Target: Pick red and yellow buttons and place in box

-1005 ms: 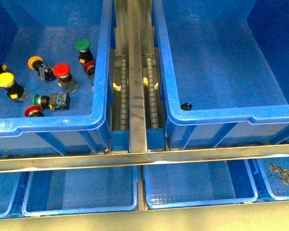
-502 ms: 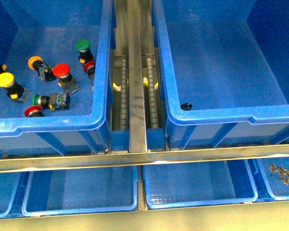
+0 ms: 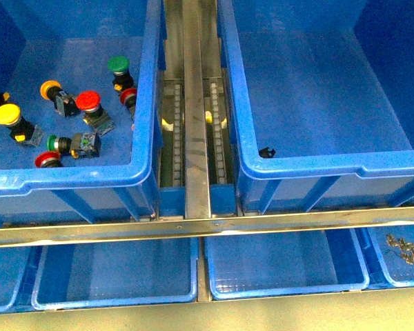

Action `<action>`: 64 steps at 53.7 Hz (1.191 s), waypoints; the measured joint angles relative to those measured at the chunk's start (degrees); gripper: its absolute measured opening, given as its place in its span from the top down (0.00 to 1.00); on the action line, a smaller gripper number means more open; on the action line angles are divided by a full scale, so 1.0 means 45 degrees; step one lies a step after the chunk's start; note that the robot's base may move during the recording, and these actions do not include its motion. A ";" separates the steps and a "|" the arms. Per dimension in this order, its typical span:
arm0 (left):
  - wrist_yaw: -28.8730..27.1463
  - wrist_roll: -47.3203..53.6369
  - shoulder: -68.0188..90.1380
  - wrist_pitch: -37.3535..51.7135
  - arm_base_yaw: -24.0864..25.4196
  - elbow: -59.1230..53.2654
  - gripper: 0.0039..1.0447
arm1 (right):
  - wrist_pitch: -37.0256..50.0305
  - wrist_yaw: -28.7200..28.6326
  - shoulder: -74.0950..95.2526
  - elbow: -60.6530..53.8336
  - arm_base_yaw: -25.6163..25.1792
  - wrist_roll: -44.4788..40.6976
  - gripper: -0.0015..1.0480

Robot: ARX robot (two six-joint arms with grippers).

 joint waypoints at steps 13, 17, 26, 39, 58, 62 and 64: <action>0.0000 0.0000 0.0000 0.0000 0.0000 0.0000 0.07 | 0.0000 -0.0005 0.0000 0.0000 0.0000 0.0000 0.07; 0.0000 0.0000 0.0000 0.0000 0.0000 0.0000 0.07 | 0.0000 0.0000 0.0000 0.0000 0.0000 0.0000 0.07; 0.0000 0.0000 0.0000 0.0000 0.0000 0.0000 0.07 | 0.0000 0.0000 0.0000 0.0000 0.0000 0.0000 0.07; -0.0753 -0.4983 0.6815 -0.3750 0.0005 0.3531 0.07 | 0.0000 -0.0005 0.0000 0.0000 0.0000 0.0000 0.07; 0.3905 0.1098 1.8214 -0.0777 0.1433 0.9568 0.07 | 0.0000 0.0000 0.0000 0.0000 0.0000 0.0000 0.07; 0.3959 0.2346 2.0026 -0.1093 0.1394 1.0656 0.07 | 0.0000 0.0000 0.0000 0.0000 0.0000 0.0000 0.07; 0.3959 0.2769 2.0706 -0.1098 0.1365 1.1118 0.07 | 0.0000 0.0000 0.0000 0.0000 0.0000 0.0000 0.07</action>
